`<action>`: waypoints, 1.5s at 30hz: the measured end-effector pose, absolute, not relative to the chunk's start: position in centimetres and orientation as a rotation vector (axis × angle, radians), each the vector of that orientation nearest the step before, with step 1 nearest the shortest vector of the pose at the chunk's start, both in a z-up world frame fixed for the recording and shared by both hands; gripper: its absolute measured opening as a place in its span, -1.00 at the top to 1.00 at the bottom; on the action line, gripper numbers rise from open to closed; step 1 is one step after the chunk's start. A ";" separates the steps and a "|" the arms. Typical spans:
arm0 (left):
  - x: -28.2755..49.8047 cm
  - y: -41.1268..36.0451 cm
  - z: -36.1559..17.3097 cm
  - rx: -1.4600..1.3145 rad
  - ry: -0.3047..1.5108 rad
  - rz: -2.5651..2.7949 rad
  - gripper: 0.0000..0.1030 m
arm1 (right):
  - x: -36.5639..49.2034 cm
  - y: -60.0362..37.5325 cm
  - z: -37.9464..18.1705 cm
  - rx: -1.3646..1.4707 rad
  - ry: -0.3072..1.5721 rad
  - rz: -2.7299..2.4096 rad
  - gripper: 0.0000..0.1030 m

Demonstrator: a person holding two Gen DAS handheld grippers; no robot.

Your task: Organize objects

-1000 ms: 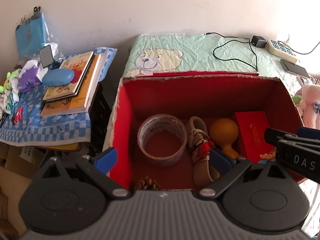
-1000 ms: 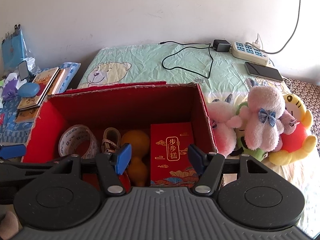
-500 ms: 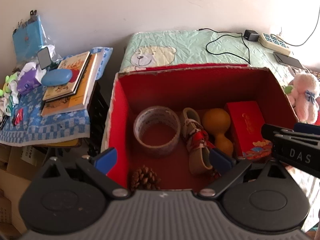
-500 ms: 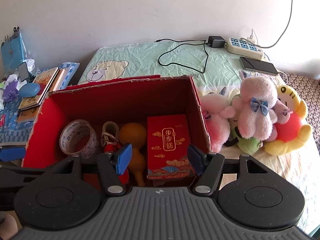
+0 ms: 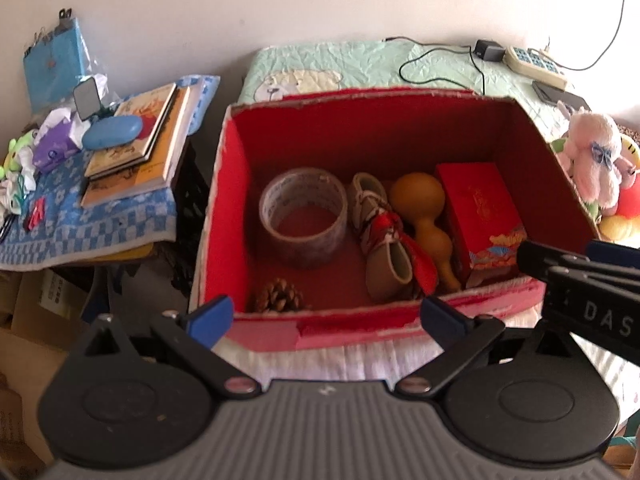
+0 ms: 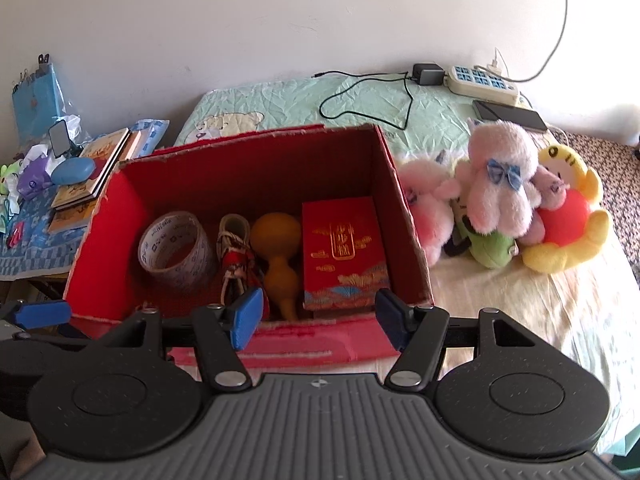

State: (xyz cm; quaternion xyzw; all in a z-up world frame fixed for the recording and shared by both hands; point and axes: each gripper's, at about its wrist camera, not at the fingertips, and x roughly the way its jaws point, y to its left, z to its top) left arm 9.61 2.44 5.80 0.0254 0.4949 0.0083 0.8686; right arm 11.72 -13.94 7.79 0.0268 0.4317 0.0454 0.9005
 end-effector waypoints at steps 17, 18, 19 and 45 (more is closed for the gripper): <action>8.3 1.5 3.9 0.062 1.098 -0.005 -0.94 | 10.1 -14.8 6.4 0.061 0.936 0.067 -0.27; 8.3 1.5 3.9 0.063 1.099 -0.004 -0.94 | 10.1 -14.8 6.4 0.061 0.938 0.067 -0.27; 8.3 1.4 3.9 0.065 1.100 -0.003 -0.94 | 10.1 -14.8 6.4 0.060 0.941 0.067 -0.27; 8.6 2.0 6.1 0.085 1.050 0.015 -0.94 | 11.0 -13.7 8.3 0.043 0.903 0.106 -0.27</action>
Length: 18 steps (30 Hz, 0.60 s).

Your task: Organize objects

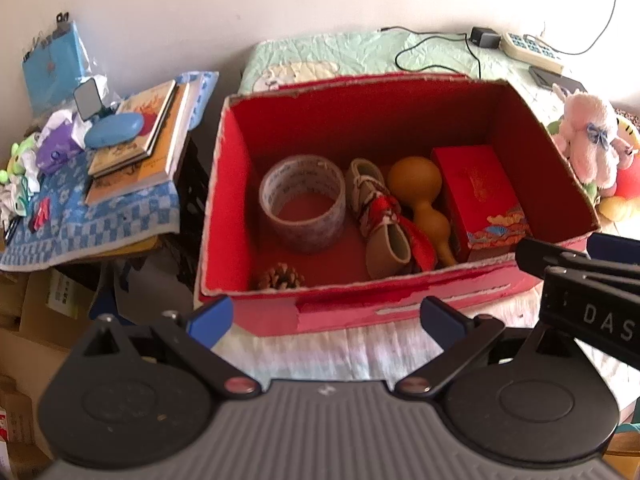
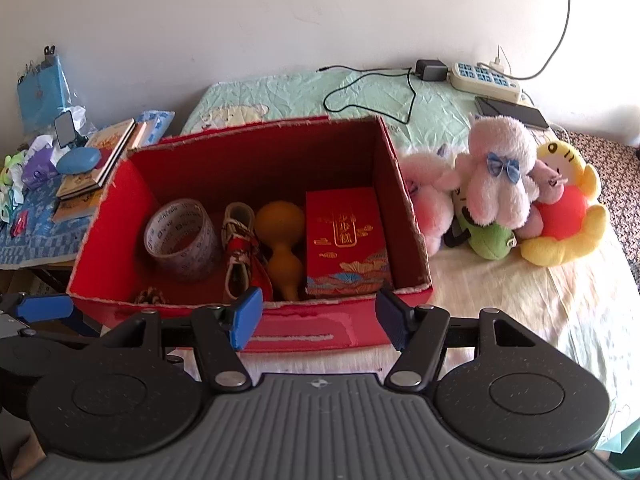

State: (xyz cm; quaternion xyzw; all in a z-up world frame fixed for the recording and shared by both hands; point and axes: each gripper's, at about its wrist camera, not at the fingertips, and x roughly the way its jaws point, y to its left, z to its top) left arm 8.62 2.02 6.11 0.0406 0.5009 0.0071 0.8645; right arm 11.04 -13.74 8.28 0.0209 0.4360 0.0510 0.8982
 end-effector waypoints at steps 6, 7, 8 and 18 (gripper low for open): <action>9.1 2.6 7.2 0.085 1.008 0.021 -0.94 | 11.4 -13.7 9.2 0.062 0.868 0.103 -0.27; 9.3 2.7 7.4 0.085 0.999 0.025 -0.94 | 11.4 -13.6 9.3 0.060 0.861 0.102 -0.28; 9.4 2.7 7.5 0.085 0.993 0.028 -0.94 | 11.6 -13.5 9.5 0.058 0.855 0.099 -0.28; 10.9 3.8 8.7 0.055 0.937 0.054 -0.94 | 12.6 -13.3 10.0 0.076 0.818 0.085 -0.28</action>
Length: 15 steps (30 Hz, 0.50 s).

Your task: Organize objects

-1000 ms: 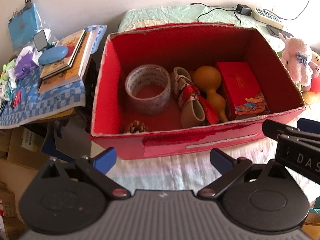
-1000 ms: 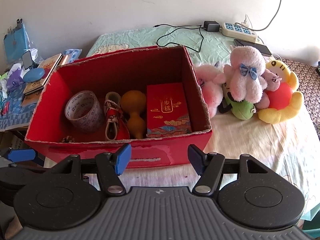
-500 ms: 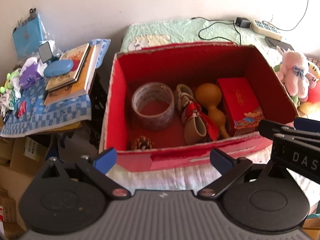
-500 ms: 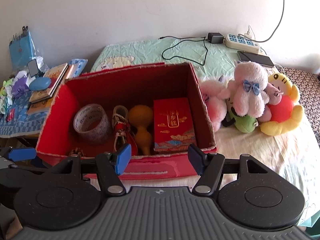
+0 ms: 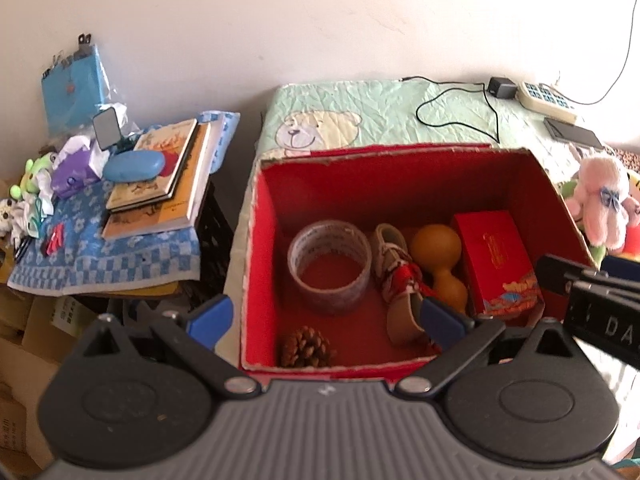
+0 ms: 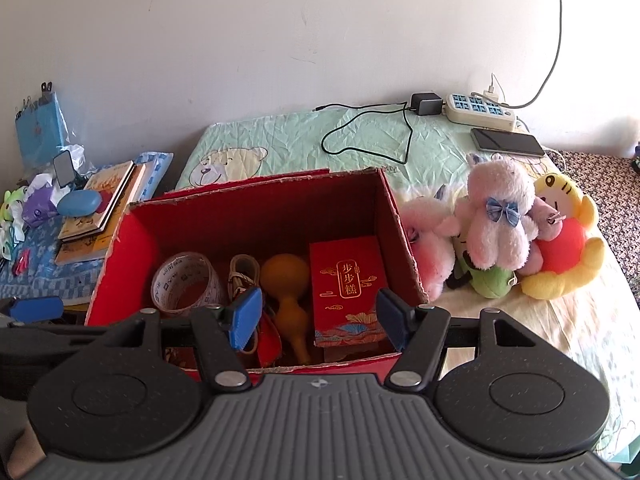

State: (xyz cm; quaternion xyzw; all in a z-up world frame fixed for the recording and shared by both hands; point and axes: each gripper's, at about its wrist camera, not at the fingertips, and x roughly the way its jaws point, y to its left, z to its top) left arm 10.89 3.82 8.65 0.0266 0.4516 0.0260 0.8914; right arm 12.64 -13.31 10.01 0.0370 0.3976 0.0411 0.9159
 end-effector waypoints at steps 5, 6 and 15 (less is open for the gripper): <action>11.3 3.6 8.4 0.064 0.930 0.061 -0.94 | 13.0 -13.4 9.6 0.088 0.821 0.089 -0.28; 11.4 3.5 8.3 0.064 0.931 0.060 -0.94 | 13.1 -13.5 9.6 0.092 0.822 0.090 -0.28; 12.0 3.3 7.6 0.067 0.943 0.054 -0.94 | 14.0 -14.1 9.1 0.108 0.832 0.095 -0.27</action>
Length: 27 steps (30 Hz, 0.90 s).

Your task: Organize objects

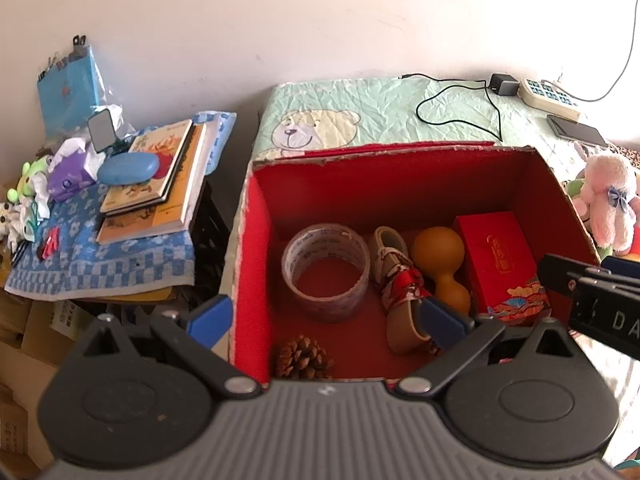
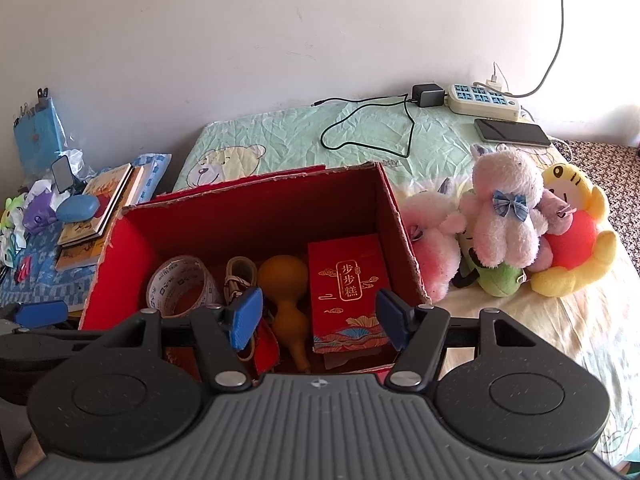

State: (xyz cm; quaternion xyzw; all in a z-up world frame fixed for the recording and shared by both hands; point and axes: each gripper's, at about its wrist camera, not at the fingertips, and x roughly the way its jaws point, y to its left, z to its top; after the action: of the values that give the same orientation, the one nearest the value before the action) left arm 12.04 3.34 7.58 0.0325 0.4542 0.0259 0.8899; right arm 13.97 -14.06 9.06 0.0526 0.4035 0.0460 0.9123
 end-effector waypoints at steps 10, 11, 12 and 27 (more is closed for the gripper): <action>12.7 3.7 6.9 0.065 0.951 0.064 -0.94 | 15.1 -13.7 8.5 0.111 0.843 0.098 -0.27; 12.8 3.8 6.9 0.062 0.949 0.065 -0.94 | 15.2 -13.7 8.5 0.111 0.844 0.099 -0.27; 12.9 3.9 6.9 0.058 0.948 0.067 -0.94 | 15.4 -13.6 8.4 0.110 0.845 0.101 -0.27; 14.4 5.0 6.2 0.043 0.961 0.069 -0.94 | 17.0 -12.4 7.7 0.066 0.873 0.104 -0.27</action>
State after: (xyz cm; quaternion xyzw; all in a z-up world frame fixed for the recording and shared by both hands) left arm 14.38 4.95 6.23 0.0206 0.4623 0.0331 0.8859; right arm 17.02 -12.40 7.74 0.0320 0.4224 0.0504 0.9045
